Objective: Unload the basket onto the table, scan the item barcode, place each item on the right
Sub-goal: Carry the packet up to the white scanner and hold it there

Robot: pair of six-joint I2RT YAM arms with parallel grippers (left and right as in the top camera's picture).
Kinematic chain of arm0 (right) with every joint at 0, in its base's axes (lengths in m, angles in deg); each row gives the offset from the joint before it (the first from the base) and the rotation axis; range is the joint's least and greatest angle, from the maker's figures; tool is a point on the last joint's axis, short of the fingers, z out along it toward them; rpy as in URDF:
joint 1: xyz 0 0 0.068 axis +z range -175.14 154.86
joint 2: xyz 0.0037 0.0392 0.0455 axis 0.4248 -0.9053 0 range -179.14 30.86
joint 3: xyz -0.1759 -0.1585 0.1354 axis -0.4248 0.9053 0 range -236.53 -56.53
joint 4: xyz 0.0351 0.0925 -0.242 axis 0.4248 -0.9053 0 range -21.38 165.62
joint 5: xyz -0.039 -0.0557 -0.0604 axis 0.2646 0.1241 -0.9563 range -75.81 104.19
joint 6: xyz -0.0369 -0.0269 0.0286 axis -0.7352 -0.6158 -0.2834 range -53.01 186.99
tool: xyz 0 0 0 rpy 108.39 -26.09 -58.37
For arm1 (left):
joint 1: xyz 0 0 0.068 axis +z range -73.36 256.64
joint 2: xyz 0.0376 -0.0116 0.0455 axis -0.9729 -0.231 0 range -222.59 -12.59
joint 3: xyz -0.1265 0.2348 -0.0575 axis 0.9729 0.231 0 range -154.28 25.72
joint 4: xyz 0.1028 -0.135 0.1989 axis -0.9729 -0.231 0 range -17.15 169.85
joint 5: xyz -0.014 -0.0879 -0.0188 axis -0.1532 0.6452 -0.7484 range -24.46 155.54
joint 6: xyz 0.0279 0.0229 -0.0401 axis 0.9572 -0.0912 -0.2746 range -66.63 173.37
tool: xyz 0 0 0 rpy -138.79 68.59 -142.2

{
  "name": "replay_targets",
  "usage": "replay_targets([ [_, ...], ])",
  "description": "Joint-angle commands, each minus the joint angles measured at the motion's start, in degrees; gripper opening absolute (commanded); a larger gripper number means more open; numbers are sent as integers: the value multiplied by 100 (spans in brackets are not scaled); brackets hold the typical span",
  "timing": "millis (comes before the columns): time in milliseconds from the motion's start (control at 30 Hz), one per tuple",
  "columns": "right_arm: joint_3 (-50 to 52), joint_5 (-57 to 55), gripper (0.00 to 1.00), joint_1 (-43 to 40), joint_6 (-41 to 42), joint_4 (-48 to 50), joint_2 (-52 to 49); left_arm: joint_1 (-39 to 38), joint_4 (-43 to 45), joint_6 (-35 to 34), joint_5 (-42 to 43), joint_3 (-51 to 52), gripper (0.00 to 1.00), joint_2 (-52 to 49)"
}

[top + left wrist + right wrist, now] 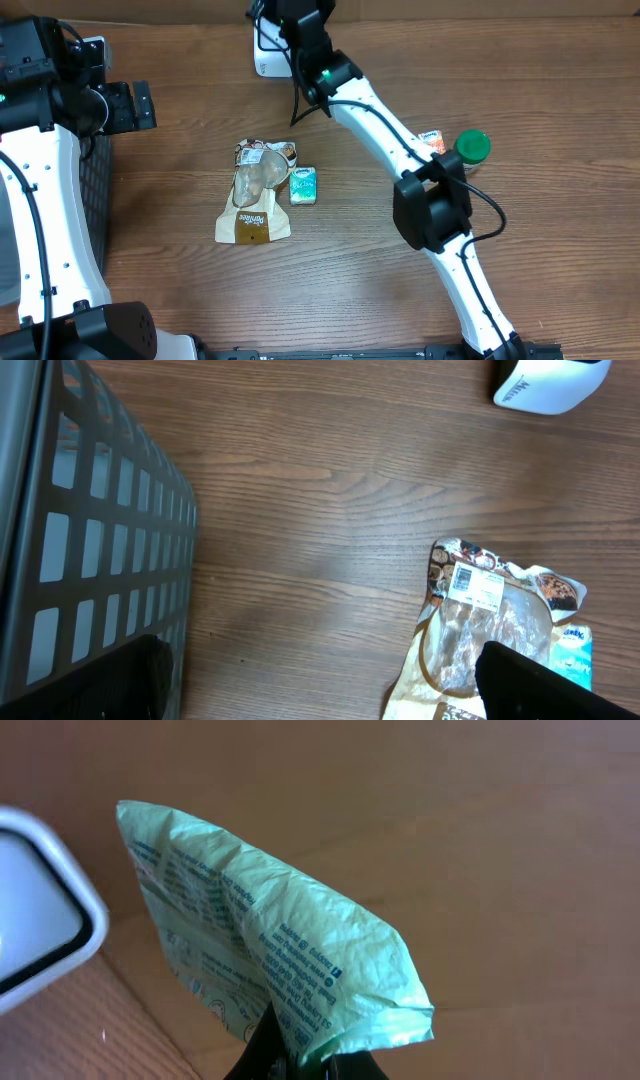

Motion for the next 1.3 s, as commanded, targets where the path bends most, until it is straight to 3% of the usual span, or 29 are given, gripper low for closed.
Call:
replay_targets([
  [0,-105,109,4,11,-656,96,-76,24,0,149,0,-74,100,-11],
  [300,-105,529,4,11,-1305,101,-192,24,0,149,2,-74,100,-11],
  [533,-105,640,4,11,-1355,136,-297,24,0,149,0,-74,99,-11],
  [767,-105,374,4,90,-2951,518,-297,24,0,149,2,-74,100,-11],
  [900,-105,348,4,184,-2973,942,-297,24,0,149,0,-74,100,-11],
  [1267,-103,199,4,321,-2922,503,-328,24,0,149,2,-74,100,-11],
])
